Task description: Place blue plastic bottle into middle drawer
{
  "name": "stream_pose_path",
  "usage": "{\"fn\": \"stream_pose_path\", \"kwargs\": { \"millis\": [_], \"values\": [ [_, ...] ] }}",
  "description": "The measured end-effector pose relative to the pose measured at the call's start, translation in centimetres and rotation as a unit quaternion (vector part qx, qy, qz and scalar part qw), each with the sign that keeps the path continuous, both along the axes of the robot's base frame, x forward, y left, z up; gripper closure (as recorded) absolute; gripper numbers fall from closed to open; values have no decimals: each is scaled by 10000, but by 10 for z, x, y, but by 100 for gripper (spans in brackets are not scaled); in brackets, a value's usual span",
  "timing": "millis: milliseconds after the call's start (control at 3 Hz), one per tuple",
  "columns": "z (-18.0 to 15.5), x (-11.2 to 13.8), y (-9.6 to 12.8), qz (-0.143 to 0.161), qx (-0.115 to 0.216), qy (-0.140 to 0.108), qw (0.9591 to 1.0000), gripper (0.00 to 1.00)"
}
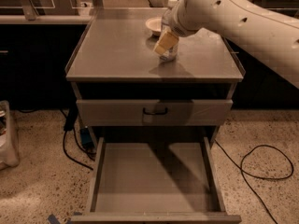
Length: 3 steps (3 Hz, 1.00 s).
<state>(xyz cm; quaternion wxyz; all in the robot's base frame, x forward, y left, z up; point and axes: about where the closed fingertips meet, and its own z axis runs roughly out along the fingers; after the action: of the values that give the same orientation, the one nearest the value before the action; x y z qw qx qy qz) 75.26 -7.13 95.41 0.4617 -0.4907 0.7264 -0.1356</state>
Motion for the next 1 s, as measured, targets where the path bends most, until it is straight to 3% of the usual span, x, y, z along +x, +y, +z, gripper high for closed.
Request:
{"fn": "stream_pose_path", "kwargs": {
  "millis": [333, 667, 1000],
  "values": [
    [0, 0, 0, -1, 2, 0, 10000, 0],
    [-8, 2, 6, -141, 298, -16, 9995, 0],
    [-19, 13, 19, -324, 554, -432, 9970, 0]
  ]
}}
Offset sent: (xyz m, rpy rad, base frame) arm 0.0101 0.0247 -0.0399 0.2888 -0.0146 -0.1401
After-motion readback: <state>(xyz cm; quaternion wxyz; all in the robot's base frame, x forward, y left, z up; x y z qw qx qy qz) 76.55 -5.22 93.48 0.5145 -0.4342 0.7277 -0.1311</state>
